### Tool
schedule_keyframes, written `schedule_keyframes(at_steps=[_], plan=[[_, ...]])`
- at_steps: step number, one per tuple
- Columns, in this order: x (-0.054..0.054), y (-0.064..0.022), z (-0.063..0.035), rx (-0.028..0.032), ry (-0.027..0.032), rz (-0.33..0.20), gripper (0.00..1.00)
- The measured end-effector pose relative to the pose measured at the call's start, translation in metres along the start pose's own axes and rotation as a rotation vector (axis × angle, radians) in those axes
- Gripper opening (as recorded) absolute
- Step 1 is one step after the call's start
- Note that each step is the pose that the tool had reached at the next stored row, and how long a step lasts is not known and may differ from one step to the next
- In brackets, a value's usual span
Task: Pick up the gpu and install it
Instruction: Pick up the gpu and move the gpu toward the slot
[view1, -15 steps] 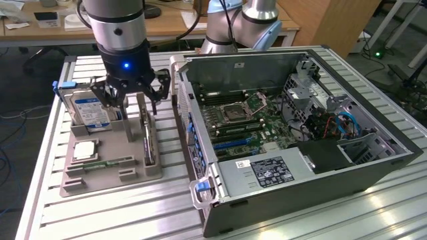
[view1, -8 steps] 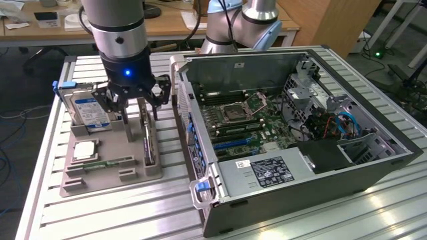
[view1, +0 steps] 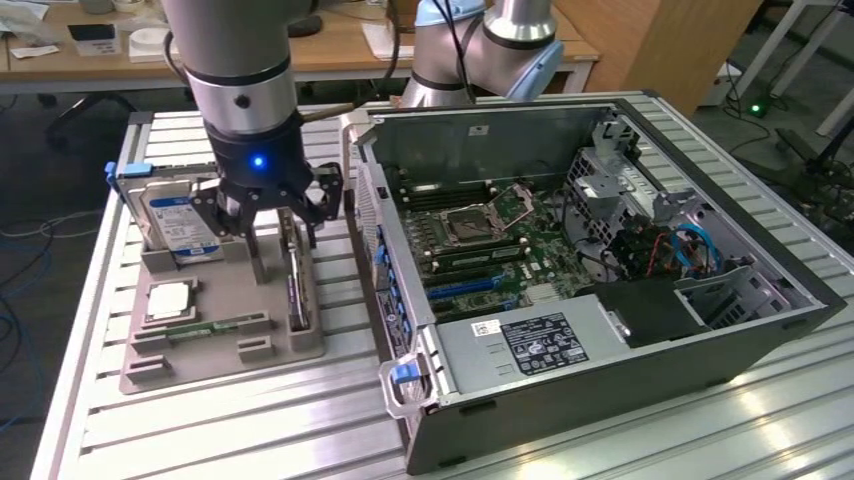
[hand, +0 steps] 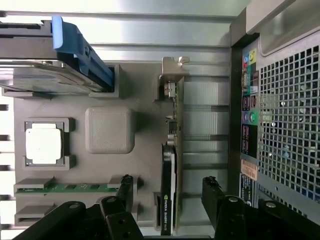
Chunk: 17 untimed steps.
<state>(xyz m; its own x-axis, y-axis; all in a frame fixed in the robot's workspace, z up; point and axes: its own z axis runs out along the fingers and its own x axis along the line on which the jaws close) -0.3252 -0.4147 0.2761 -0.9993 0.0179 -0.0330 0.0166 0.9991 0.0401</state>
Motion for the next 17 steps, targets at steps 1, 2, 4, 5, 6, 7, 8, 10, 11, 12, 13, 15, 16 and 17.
schedule_keyframes(at_steps=[1, 2, 4, 5, 6, 7, 8, 10, 11, 12, 13, 15, 16, 17], plan=[[0.000, -0.0001, 0.0010, 0.0001, -0.0001, 0.003, 0.66], [0.000, -0.0001, 0.0019, 0.0004, -0.0004, 0.007, 0.66], [0.000, -0.0002, 0.0046, 0.0011, -0.0013, 0.022, 0.66], [0.000, -0.0002, 0.0059, 0.0012, -0.0015, 0.027, 0.66], [0.000, -0.0003, 0.0072, 0.0012, -0.0017, 0.028, 0.66], [0.000, -0.0005, 0.0087, 0.0013, -0.0017, 0.028, 0.66], [0.000, -0.0008, 0.0104, 0.0013, -0.0017, 0.028, 0.66], [0.001, -0.0017, 0.0138, 0.0012, -0.0016, 0.028, 0.66], [0.001, -0.0018, 0.0157, 0.0013, -0.0017, 0.028, 0.66], [0.001, -0.0019, 0.0175, 0.0013, -0.0016, 0.028, 0.66], [0.001, -0.0020, 0.0193, 0.0013, -0.0016, 0.028, 0.66], [0.001, -0.0021, 0.0229, 0.0014, -0.0016, 0.028, 0.66], [0.001, -0.0022, 0.0246, 0.0013, -0.0015, 0.028, 0.66], [0.001, -0.0023, 0.0266, 0.0014, -0.0016, 0.028, 0.66]])
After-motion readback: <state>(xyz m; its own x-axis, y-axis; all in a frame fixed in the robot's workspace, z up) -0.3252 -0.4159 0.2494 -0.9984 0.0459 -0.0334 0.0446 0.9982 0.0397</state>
